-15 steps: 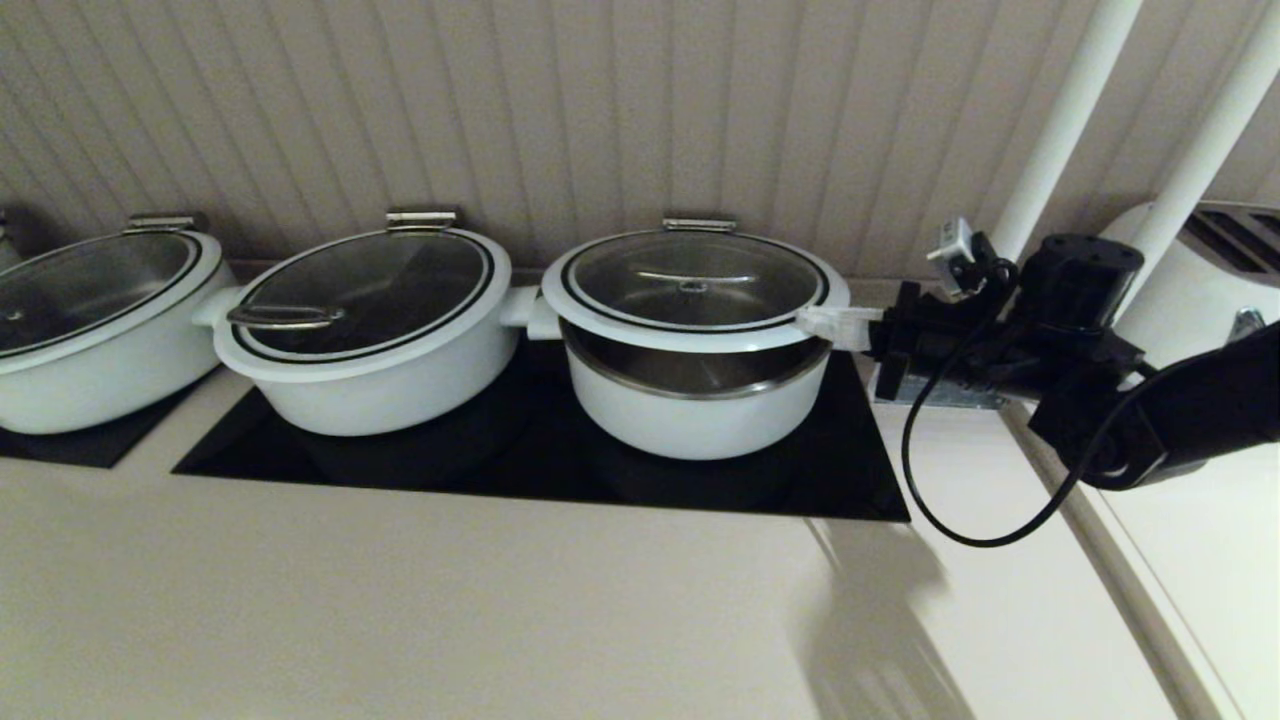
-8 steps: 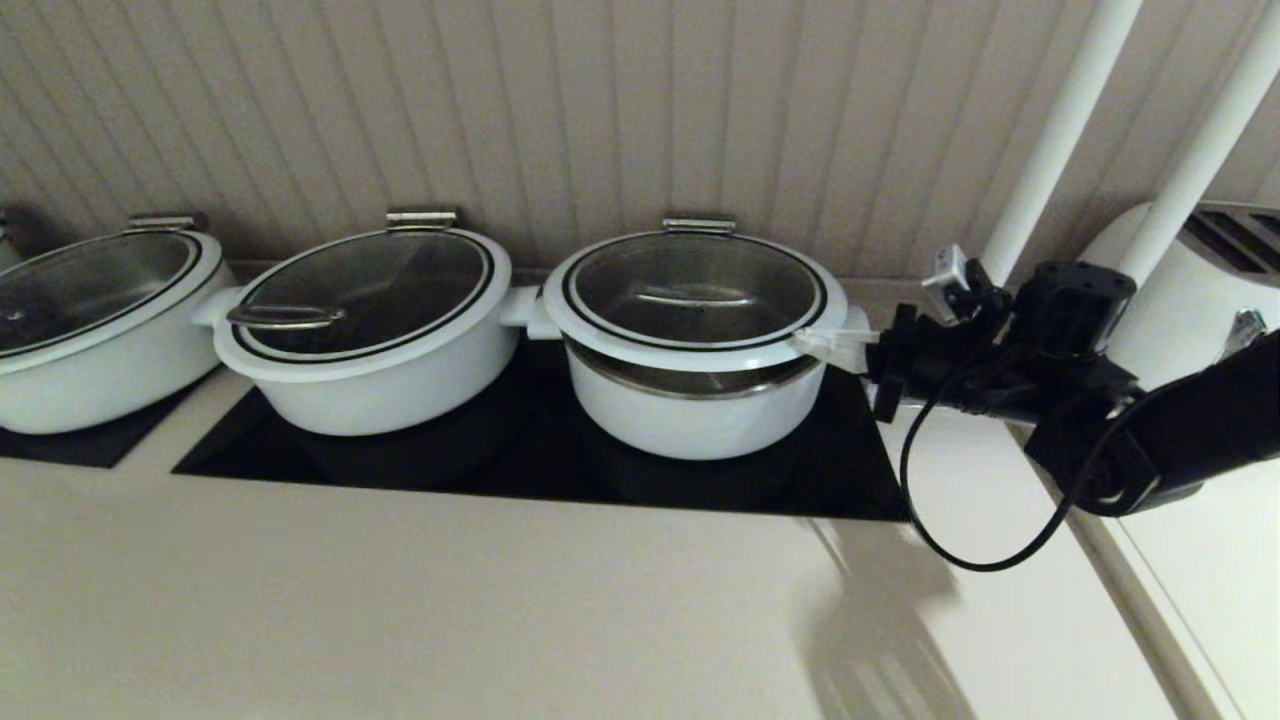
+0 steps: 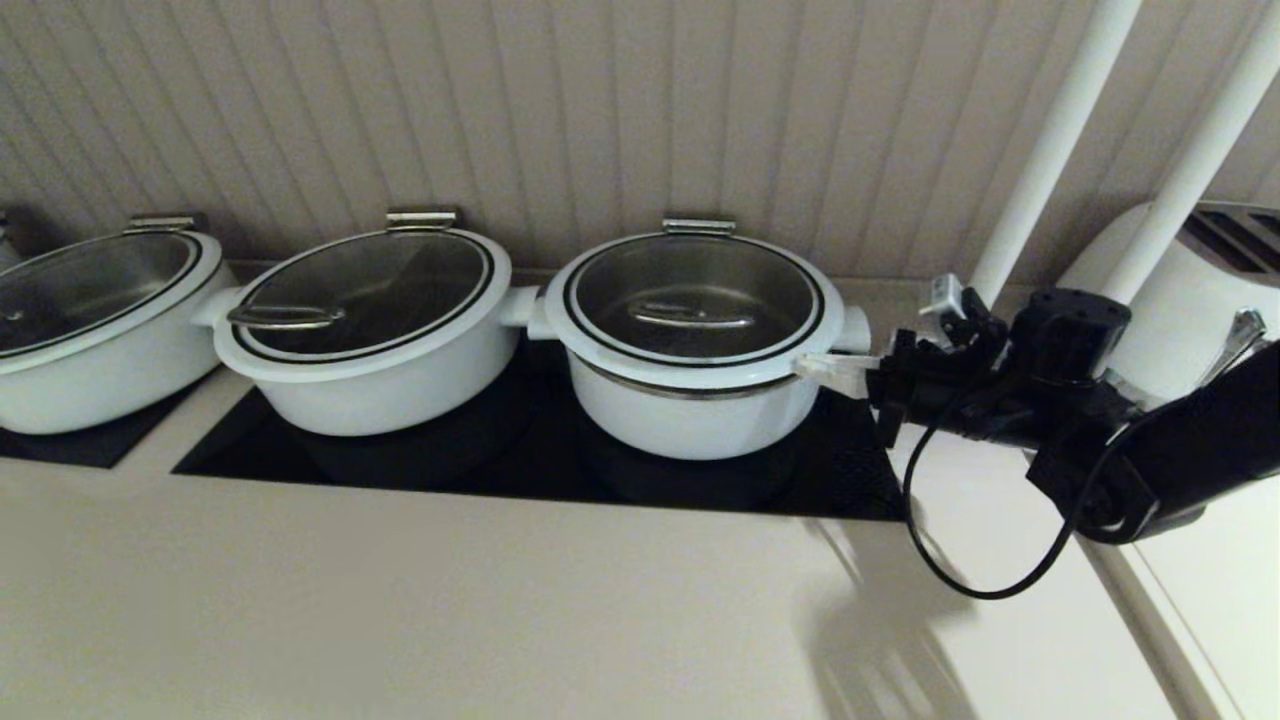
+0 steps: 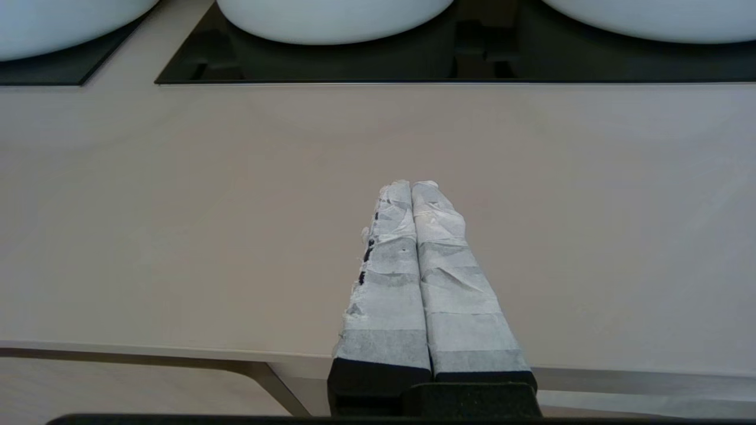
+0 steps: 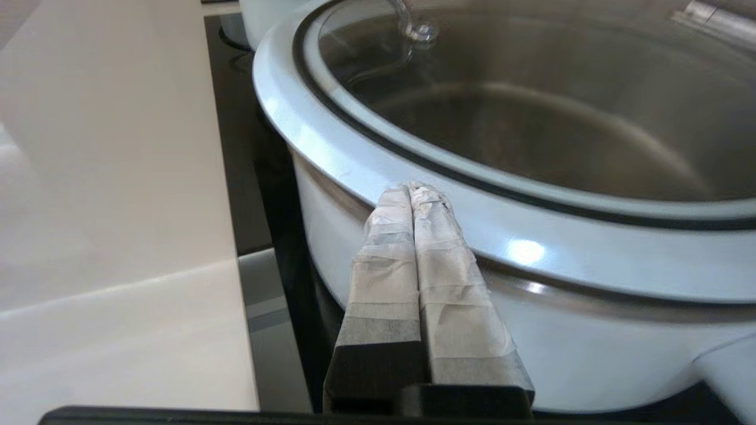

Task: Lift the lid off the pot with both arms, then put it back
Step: Close the pot lid

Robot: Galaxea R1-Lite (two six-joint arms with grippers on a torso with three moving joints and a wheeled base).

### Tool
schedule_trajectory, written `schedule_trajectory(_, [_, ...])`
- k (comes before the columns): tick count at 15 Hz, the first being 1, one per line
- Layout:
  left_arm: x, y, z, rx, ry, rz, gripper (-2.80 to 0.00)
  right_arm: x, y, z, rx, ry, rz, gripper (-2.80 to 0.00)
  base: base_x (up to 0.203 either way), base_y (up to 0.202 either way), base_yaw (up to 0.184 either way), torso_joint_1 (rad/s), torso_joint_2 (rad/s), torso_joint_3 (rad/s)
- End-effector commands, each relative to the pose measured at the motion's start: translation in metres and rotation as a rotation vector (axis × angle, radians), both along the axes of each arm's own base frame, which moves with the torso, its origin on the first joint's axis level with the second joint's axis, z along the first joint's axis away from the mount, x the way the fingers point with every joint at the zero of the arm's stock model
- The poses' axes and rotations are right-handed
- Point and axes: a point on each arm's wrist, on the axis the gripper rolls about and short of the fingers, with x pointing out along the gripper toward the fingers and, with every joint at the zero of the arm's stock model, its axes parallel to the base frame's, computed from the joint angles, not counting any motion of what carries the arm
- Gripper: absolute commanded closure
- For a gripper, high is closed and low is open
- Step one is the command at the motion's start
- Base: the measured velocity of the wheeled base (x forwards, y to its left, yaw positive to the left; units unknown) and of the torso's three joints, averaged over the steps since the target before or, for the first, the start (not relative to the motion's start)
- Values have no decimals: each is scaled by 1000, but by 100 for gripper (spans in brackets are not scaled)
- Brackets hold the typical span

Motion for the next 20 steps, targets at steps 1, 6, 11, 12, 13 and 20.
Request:
schedule_trajectory(1, [0, 0, 0, 0, 0, 0, 0, -1, -1, -3, -2, 7, 4, 0, 0, 0, 0, 0, 0, 0])
schedule_trajectory(6, [0, 0, 0, 1, 0, 0, 0, 0, 0, -6, 1, -2, -4, 0, 0, 0, 0, 0, 0, 0])
schedule_trajectory(11, [0, 0, 0, -1, -1, 0, 0, 13, 1, -11, 16, -44, -48, 0, 0, 0, 0, 0, 0, 0])
schedule_trajectory(12, [0, 0, 0, -1, -1, 0, 0, 13, 1, -11, 16, -44, -48, 0, 0, 0, 0, 0, 0, 0])
schedule_trajectory(13, [0, 0, 0, 0, -1, 0, 0, 13, 2, -12, 16, -41, -48, 0, 0, 0, 0, 0, 0, 0])
schedule_trajectory(20, [0, 0, 0, 1, 0, 0, 0, 15, -2, -15, 16, -35, -67, 0, 0, 0, 0, 0, 0, 0])
